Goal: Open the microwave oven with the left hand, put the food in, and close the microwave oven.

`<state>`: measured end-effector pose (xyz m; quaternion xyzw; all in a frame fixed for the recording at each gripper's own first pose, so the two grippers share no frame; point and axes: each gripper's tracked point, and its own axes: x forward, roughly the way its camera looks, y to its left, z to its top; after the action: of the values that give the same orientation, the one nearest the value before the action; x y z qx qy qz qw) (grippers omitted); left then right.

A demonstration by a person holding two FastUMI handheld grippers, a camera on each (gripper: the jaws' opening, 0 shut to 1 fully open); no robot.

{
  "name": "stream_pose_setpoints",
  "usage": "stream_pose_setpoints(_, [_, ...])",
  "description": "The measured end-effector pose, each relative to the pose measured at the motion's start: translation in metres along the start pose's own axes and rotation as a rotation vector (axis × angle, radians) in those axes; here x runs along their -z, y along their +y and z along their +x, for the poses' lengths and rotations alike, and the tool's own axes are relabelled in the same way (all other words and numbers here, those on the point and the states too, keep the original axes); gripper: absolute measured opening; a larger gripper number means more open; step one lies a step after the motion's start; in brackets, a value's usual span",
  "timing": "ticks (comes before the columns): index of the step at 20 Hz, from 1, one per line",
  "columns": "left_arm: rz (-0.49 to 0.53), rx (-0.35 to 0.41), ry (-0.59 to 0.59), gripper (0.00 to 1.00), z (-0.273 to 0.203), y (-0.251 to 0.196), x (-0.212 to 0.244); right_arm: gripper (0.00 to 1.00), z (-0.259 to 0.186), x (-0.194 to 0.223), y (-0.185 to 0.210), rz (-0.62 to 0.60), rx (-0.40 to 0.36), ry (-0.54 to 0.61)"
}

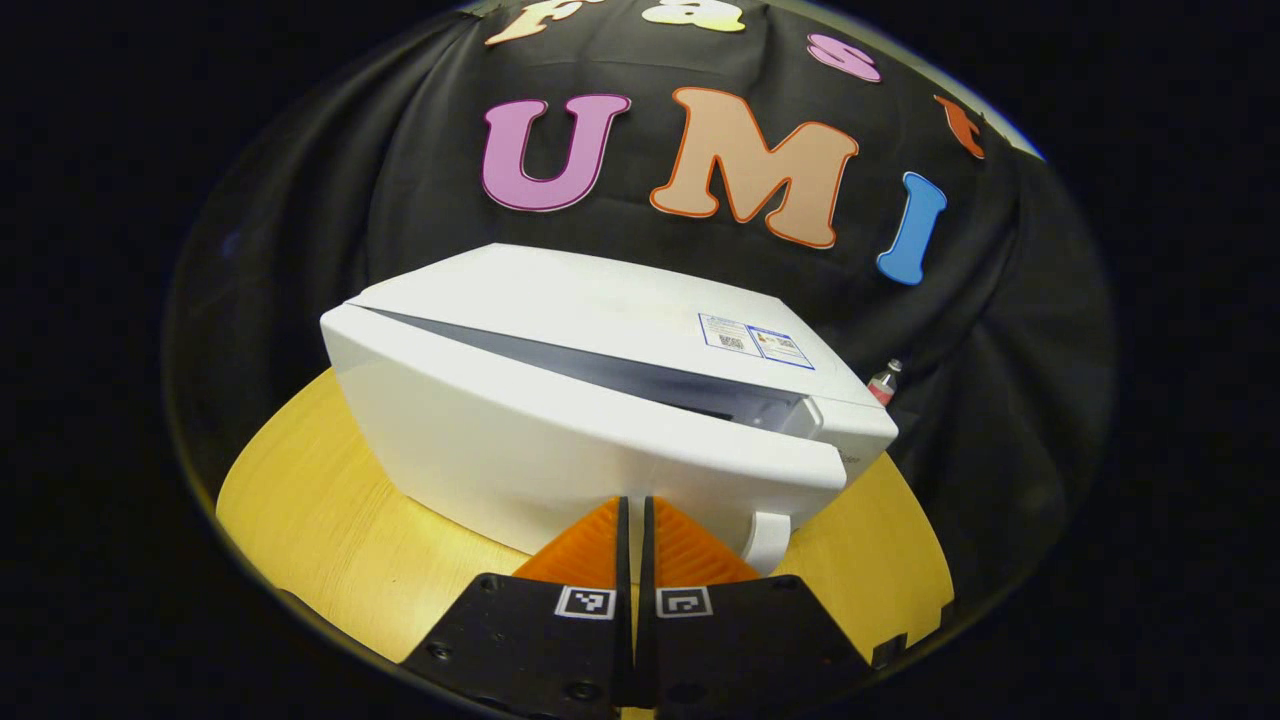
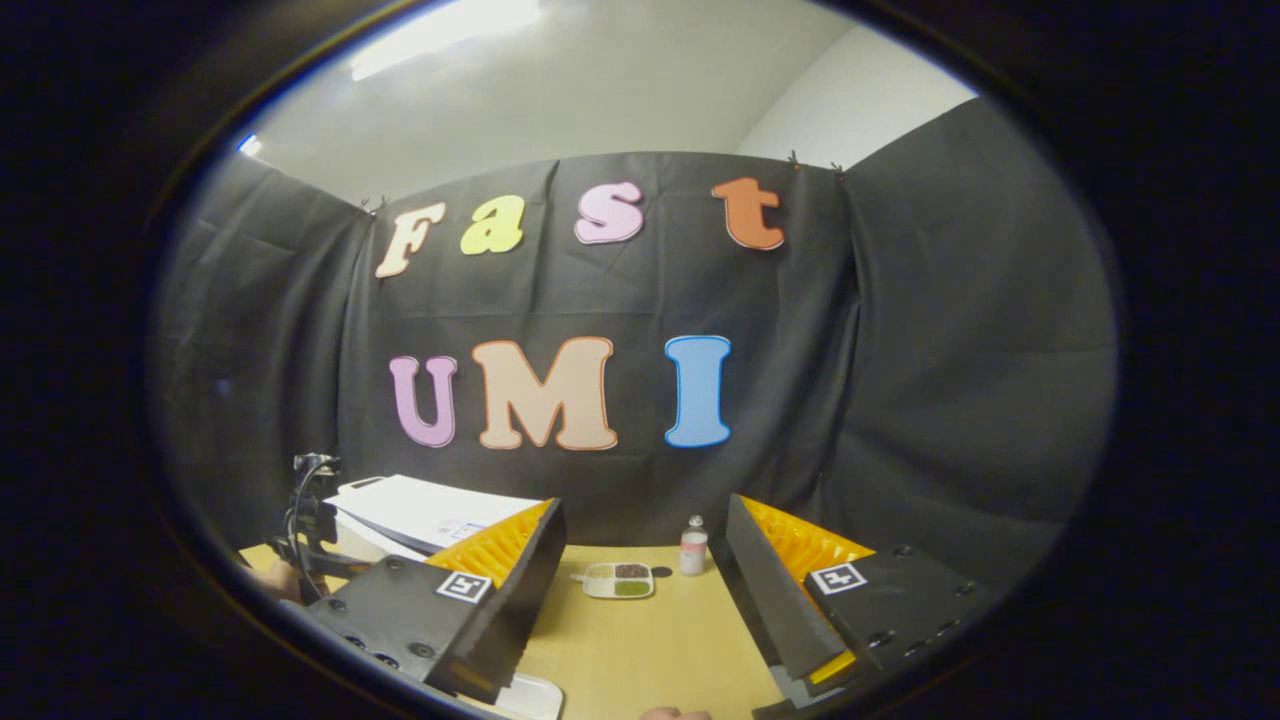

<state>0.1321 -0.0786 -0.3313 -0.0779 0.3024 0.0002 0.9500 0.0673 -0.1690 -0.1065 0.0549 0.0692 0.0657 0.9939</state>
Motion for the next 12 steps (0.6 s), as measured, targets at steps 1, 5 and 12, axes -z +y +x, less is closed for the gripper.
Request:
stream_pose_setpoints(1, [0.006,0.004,-0.004,0.01,0.004,-0.002,-0.004,0.91,0.001,0.001,0.000,-0.003,0.005,0.001])
stream_pose_setpoints(5, [0.032,0.001,-0.018,0.00,0.017,-0.010,-0.018,0.91,0.000,0.002,-0.004,-0.010,0.020,0.002])
stream_pose_setpoints(12, [0.038,-0.002,-0.023,0.01,0.028,-0.015,-0.017,0.91,0.007,0.003,0.007,-0.008,0.023,-0.001])
